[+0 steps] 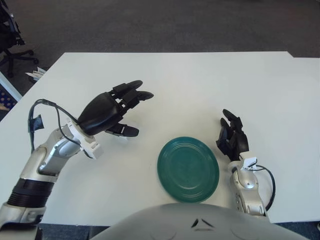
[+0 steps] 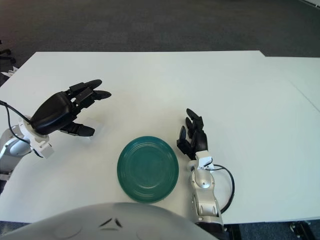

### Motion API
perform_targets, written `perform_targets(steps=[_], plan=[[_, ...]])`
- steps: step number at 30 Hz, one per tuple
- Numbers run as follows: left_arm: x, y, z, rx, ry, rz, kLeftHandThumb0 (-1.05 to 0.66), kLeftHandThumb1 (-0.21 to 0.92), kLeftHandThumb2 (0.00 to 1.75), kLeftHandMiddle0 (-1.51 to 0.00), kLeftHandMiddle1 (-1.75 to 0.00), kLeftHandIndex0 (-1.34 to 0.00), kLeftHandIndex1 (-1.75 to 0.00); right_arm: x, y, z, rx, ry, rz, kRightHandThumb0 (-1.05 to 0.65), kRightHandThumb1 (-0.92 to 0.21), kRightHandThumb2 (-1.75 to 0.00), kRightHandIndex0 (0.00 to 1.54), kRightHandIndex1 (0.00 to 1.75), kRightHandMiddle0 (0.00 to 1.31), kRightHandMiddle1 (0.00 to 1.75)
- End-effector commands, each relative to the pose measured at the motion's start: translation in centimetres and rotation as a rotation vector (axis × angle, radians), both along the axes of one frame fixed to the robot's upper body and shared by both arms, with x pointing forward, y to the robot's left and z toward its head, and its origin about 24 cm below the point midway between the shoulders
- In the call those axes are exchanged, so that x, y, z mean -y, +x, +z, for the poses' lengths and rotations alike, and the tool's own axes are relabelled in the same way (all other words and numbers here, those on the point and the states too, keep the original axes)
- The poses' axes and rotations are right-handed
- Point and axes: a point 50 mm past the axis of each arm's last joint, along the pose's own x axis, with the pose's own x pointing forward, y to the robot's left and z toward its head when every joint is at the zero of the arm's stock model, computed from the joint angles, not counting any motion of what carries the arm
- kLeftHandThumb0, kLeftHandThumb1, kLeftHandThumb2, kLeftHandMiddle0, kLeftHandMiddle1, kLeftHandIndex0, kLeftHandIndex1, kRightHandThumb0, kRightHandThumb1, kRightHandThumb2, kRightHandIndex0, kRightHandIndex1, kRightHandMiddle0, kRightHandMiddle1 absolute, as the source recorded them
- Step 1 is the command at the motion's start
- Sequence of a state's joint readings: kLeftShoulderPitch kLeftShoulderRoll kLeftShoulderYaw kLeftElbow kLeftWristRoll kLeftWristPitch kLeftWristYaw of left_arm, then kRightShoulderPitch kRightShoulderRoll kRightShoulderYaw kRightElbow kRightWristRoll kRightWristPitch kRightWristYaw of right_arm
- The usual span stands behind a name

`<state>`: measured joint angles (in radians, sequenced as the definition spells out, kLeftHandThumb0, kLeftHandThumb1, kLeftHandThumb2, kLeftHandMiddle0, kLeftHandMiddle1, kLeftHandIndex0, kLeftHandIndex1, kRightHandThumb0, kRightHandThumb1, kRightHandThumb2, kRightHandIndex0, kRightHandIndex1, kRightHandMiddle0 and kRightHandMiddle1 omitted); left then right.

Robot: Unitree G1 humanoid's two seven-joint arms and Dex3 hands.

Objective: Put the charger into the plate.

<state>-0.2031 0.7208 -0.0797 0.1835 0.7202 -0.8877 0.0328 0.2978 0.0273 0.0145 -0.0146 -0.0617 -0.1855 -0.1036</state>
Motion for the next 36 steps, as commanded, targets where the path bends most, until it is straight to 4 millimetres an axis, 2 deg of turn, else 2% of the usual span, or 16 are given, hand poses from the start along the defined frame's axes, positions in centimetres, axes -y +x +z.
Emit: perform_targets(steps=[1,8,13,21,28,36], plan=[[-0.1,0.7,0.2,0.02,0.082,-0.054,-1.04,0.92,0.49,-0.37,0.0,-0.02,-0.83,0.2,-2.4,-4.0,-0.235,0.02,-0.017,-0.71,-0.92,-0.85,0.21,0.0,0.0,0.65],[-0.8,3.5,0.6,0.037,0.288,-0.138,-1.05,0.92,0.43,-0.32,0.0,0.0,-0.77,0.4,-2.6,-4.1,-0.229,0.023,-0.019,-0.72,-0.92,-0.84,0.23,0.01,0.0,0.63],[-1.2,4.4,0.2,0.055,0.363,-0.159,-1.05,0.92,0.46,-0.28,0.0,0.0,-0.7,0.5,-2.8,-4.1,-0.227,0.021,-0.021,-0.72,-0.92,-0.84,0.24,0.01,0.0,0.63],[-1.4,4.5,-1.6,0.072,0.466,-0.231,-1.05,0.92,0.42,-0.22,0.0,0.0,-0.63,0.8,-3.3,-4.0,-0.216,0.012,-0.02,-0.71,-0.92,-0.85,0.25,0.02,0.0,0.62],[-1.7,4.5,-2.2,0.044,0.511,-0.256,-1.05,0.92,0.3,-0.2,0.0,0.0,-0.65,1.0,-3.6,-3.8,-0.21,0.019,-0.027,-0.7,-0.92,-0.85,0.27,0.02,0.0,0.61],[-2.0,4.3,-2.8,0.014,0.529,-0.254,-1.05,0.92,0.31,-0.2,0.0,0.0,-0.66,1.1,-3.9,-3.8,-0.216,0.031,-0.034,-0.7,-0.92,-0.84,0.27,0.01,0.0,0.61]])
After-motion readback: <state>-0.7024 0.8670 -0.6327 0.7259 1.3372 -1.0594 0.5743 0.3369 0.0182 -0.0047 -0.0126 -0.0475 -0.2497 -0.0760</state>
